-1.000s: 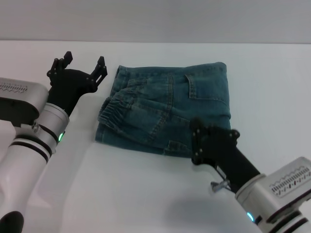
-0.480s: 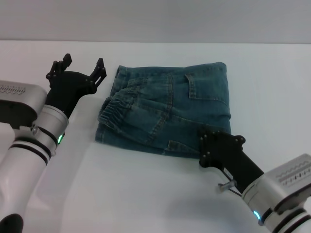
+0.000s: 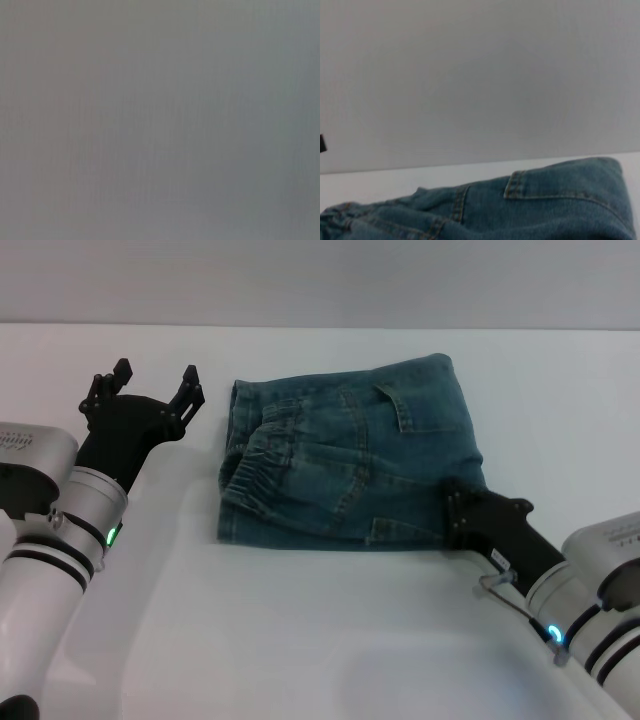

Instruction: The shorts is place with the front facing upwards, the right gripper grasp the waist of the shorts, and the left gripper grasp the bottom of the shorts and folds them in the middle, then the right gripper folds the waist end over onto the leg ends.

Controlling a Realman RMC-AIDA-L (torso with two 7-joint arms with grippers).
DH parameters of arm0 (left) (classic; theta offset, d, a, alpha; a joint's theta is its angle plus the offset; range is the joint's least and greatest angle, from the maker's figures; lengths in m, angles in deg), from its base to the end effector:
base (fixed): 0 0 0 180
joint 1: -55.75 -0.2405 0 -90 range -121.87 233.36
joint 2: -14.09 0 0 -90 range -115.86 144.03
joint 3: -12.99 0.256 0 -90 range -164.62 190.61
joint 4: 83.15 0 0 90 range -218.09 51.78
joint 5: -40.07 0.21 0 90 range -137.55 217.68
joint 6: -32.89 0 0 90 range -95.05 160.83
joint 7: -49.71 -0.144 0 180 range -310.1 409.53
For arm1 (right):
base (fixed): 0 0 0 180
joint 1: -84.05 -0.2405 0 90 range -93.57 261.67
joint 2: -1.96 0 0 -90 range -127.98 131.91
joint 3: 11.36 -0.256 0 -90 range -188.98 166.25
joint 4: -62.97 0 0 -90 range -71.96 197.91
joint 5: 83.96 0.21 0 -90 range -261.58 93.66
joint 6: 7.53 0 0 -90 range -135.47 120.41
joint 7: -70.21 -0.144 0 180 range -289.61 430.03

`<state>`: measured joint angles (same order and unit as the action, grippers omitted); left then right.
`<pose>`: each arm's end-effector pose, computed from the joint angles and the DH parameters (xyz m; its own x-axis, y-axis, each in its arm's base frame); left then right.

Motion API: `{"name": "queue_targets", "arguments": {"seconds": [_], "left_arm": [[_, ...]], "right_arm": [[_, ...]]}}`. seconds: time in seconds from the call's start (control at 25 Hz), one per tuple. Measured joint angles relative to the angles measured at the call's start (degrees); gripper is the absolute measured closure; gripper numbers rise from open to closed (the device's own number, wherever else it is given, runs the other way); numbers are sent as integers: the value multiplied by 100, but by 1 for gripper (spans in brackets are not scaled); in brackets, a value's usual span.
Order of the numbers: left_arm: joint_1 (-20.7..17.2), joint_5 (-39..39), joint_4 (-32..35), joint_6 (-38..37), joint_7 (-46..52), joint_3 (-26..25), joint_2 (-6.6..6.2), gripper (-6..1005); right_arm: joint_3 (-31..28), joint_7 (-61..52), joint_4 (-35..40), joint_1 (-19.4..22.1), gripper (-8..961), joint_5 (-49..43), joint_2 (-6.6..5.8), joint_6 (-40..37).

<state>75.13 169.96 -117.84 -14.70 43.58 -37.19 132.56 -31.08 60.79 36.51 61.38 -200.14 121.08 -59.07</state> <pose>-0.2750 0.3401 -0.0583 0.6846 0.0645 0.7260 0.7208 -0.2076 -0.6613 0.2849 0.2873 -0.1204 0.6046 -0.2976 -0.7389 -0.7827 -0.3941 -0.4817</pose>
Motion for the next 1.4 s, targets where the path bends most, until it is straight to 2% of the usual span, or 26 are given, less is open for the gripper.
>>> {"name": "queue_targets", "arguments": {"seconds": [0.12, 0.2, 0.36, 0.44, 0.52, 0.68, 0.8, 1.2, 1.4], "left_arm": [[-5, 15, -13, -3, 3, 7, 2, 156], [1, 30, -18, -16, 6, 41, 6, 156], [65, 37, 94, -212, 2, 145, 9, 155], [95, 37, 216, -377, -30, 177, 9, 155], [98, 41, 314, -563, -63, 193, 9, 155], [85, 10, 603, -922, -50, 157, 3, 155], [6, 3, 712, -1031, -33, 88, -3, 155], [-178, -8, 1069, -1554, -38, 24, 12, 156], [-205, -9, 1095, -1554, -22, 9, 12, 155]], "right_arm": [[-38, 10, -57, -24, 920, -33, -34, -85], [-15, 125, -245, 108, 915, -169, -62, -354], [-158, 1116, -398, 804, 906, -427, 23, -1704], [-365, 1670, -472, 1090, 902, -141, 34, -2298], [-628, 1861, -447, 1244, 897, 223, -7, -2656], [-1175, 1485, 57, 1456, 889, 1153, -39, -2972], [-1335, 941, 466, 1537, 882, 1485, -42, -3013], [-1290, 740, 656, 1561, 442, 1544, -3, -3302], [-1277, 740, 681, 1534, 278, 1523, -3, -3327]]}}
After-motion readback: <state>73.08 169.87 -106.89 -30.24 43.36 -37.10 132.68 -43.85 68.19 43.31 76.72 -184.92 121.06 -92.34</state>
